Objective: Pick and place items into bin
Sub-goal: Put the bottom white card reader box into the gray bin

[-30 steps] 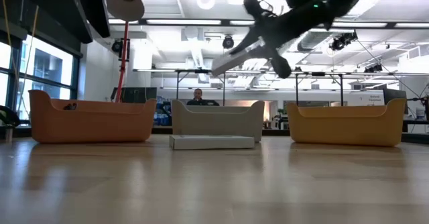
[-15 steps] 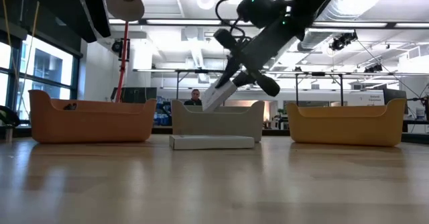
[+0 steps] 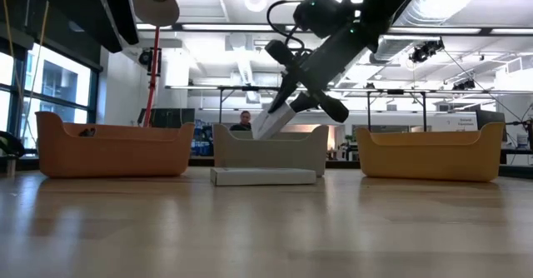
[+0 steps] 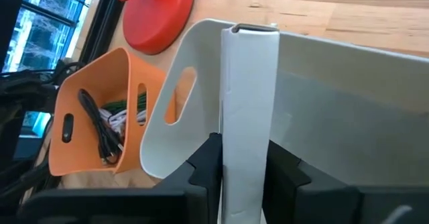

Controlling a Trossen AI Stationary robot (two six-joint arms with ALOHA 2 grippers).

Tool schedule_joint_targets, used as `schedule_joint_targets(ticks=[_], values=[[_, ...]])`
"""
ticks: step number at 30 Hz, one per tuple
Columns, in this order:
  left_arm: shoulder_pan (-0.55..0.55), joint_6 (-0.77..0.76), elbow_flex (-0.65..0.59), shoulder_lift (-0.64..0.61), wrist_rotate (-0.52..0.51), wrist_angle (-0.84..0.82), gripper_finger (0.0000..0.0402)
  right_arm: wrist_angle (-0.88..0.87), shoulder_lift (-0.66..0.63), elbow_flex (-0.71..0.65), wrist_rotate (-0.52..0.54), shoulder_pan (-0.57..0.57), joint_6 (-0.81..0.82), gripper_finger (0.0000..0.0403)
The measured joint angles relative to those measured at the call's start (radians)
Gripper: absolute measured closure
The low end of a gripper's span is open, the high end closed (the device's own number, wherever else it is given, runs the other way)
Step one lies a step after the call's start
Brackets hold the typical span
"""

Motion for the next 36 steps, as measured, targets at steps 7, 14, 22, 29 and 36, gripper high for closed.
schedule_joint_targets(ticks=[7, 14, 22, 29, 36], values=[[0.000, -0.004, 0.000, 0.000, 0.000, 0.001, 0.0153, 0.000, 0.000, 0.000, 0.004, 0.001, -0.003, 0.0335], [0.000, -0.005, 0.000, 0.000, 0.000, 0.001, 0.0153, 0.000, 0.000, 0.000, 0.014, 0.001, 0.000, 0.0319], [0.000, -0.005, 0.000, 0.000, 0.000, 0.001, 0.0153, 0.000, 0.000, 0.000, 0.015, 0.007, 0.002, 0.0289], [0.000, -0.003, 0.000, 0.000, 0.000, 0.001, 0.0153, -0.019, 0.000, 0.000, 0.020, 0.010, 0.004, 0.0279], [0.000, -0.003, 0.000, 0.000, 0.000, 0.001, 0.0153, -0.020, 0.000, 0.000, 0.021, 0.010, -0.022, 0.0279]])
